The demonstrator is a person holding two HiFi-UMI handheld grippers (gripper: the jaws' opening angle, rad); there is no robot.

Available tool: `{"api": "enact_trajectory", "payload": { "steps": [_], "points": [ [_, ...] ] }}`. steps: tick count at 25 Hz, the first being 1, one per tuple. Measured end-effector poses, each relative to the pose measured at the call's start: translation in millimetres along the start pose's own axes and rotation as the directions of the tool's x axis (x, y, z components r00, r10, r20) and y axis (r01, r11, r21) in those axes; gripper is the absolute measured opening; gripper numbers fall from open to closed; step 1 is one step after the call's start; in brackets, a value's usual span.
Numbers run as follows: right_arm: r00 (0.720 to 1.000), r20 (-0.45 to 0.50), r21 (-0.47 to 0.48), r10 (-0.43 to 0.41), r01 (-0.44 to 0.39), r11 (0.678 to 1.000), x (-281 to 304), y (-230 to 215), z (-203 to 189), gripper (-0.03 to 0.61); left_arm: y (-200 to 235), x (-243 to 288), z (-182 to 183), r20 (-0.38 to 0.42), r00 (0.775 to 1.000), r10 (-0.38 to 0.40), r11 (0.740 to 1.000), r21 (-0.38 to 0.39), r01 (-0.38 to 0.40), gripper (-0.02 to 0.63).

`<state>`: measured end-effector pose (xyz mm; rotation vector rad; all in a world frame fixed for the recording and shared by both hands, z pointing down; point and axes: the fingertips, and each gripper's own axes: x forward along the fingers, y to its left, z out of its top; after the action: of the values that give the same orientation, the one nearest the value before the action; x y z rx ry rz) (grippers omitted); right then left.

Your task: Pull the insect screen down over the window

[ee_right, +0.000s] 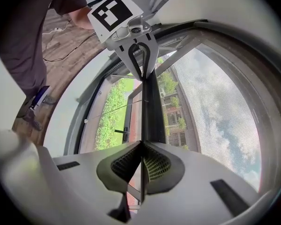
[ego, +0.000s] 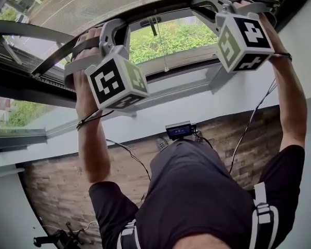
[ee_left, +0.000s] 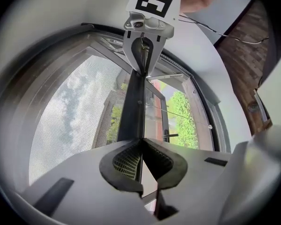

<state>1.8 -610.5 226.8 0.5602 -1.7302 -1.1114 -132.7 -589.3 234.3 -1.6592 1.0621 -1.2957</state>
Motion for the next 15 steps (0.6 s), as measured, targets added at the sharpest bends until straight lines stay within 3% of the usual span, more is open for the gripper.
{"api": "enact_trajectory", "payload": {
  "steps": [15],
  "points": [
    [0.992,-0.008,0.053,0.129,-0.128,0.990,50.5,106.2,-12.5,0.023,-113.7,33.8,-19.7,-0.036,0.985,-0.170,0.985,-0.048,0.168,0.021]
  ]
}}
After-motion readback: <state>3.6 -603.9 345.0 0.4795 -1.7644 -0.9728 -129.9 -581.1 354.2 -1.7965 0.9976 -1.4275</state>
